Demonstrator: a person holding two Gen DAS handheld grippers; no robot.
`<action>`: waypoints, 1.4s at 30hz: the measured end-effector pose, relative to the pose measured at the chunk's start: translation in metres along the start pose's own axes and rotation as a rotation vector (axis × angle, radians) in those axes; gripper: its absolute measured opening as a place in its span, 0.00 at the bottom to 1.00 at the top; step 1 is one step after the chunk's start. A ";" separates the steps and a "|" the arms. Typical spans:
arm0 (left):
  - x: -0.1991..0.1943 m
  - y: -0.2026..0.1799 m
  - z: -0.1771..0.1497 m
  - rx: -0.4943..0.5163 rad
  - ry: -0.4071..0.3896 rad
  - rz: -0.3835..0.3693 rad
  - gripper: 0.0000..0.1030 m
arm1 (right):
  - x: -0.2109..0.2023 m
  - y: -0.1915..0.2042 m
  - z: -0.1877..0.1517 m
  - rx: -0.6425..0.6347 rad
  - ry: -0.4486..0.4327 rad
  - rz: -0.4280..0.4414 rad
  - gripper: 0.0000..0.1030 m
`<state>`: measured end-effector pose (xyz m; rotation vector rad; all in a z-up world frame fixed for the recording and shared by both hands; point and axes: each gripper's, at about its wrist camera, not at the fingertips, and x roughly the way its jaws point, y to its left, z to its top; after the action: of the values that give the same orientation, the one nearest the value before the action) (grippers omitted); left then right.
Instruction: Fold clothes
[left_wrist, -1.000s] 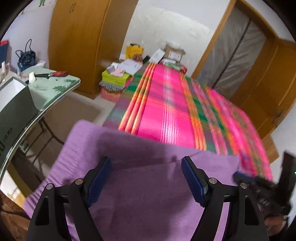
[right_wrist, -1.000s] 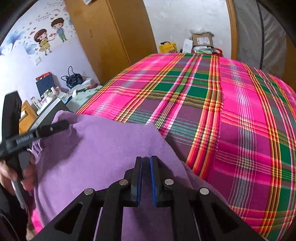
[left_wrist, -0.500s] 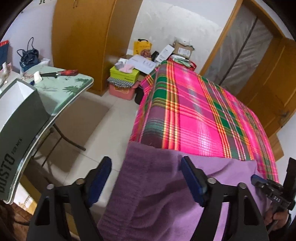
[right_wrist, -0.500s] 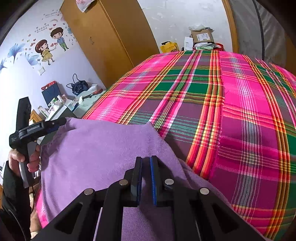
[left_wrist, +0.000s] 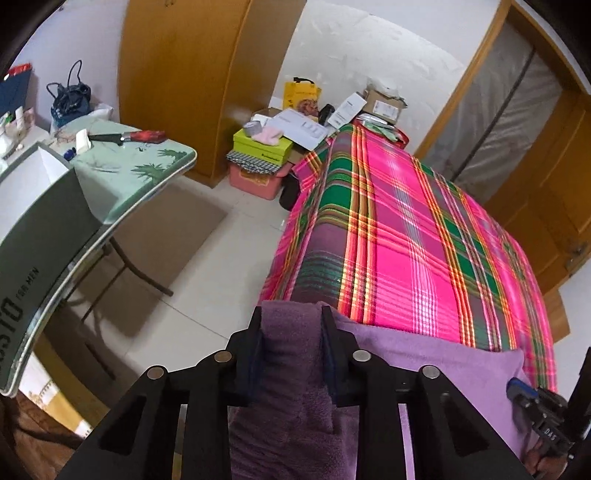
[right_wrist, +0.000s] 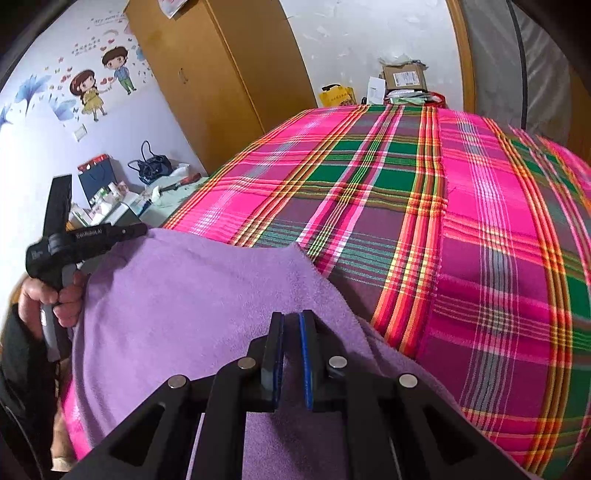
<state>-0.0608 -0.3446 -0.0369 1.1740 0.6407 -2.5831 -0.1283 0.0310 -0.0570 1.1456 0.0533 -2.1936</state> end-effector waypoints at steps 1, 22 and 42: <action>-0.003 0.000 -0.001 0.006 -0.007 0.009 0.32 | 0.000 0.002 0.000 -0.009 0.000 -0.010 0.08; -0.045 -0.056 -0.038 0.131 -0.209 0.066 0.37 | 0.000 0.011 -0.001 -0.063 0.001 -0.074 0.08; -0.060 -0.076 -0.071 0.279 -0.196 0.057 0.50 | -0.018 0.014 -0.010 -0.047 -0.006 -0.037 0.12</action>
<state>-0.0037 -0.2417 -0.0106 0.9766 0.2074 -2.7558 -0.1054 0.0327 -0.0462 1.1195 0.1241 -2.2165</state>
